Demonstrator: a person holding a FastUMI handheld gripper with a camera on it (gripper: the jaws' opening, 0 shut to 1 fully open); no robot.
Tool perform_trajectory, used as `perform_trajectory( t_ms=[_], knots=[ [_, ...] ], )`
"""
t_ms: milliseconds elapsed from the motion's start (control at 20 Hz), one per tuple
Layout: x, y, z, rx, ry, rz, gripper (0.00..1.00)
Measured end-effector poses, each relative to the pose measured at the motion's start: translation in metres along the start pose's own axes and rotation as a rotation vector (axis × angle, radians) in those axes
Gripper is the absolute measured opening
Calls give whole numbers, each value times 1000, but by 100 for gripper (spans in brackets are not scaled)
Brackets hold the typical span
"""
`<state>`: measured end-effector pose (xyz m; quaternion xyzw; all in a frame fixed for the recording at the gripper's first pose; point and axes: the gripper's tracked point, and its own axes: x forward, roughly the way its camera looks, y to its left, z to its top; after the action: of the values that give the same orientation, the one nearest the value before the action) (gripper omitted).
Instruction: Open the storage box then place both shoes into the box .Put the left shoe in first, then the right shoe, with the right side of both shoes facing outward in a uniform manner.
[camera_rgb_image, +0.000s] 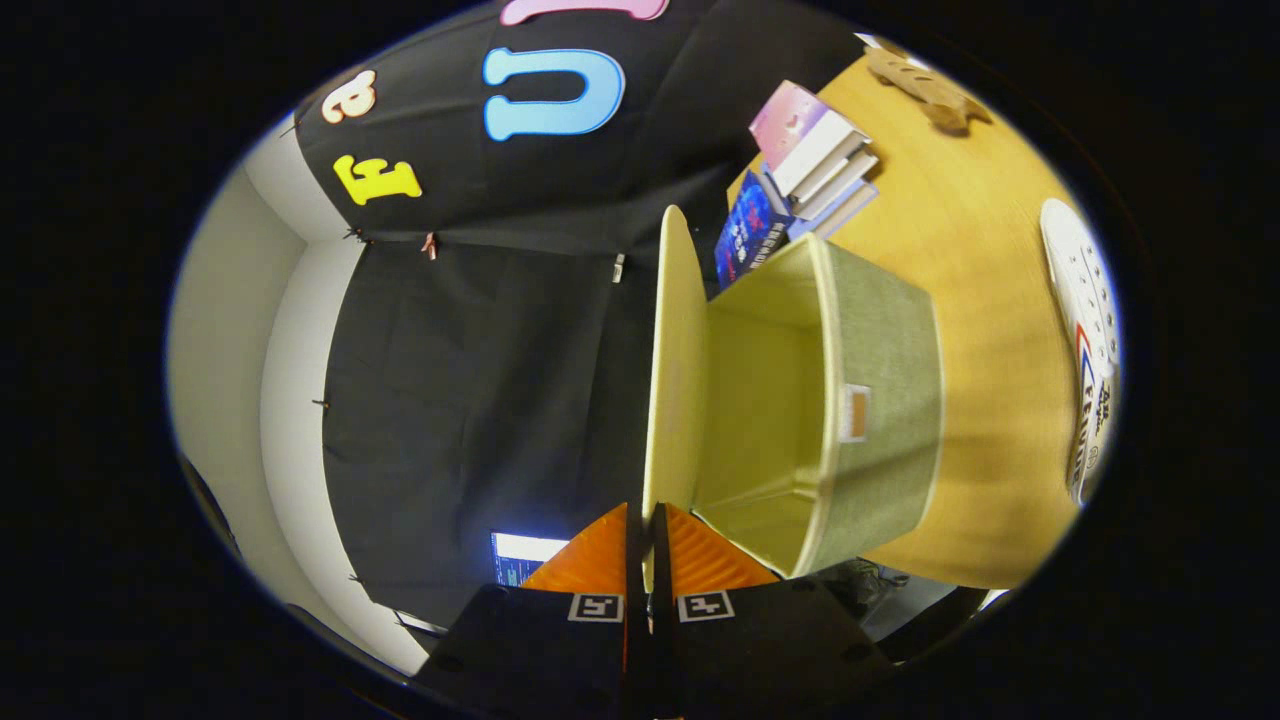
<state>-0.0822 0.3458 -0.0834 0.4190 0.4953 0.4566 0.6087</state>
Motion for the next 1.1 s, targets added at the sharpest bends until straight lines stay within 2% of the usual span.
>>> perform_trajectory(
  t_ms=[300, 600, 800, 1100],
  knots=[
    [49, 68, -1, -93, 25, -31, 5],
    [128, 107, -18, -116, 29, -17, 6],
    [180, 107, -29, -152, 20, -27, 6],
    [249, 76, -53, -192, 72, -110, 7]
  ],
)
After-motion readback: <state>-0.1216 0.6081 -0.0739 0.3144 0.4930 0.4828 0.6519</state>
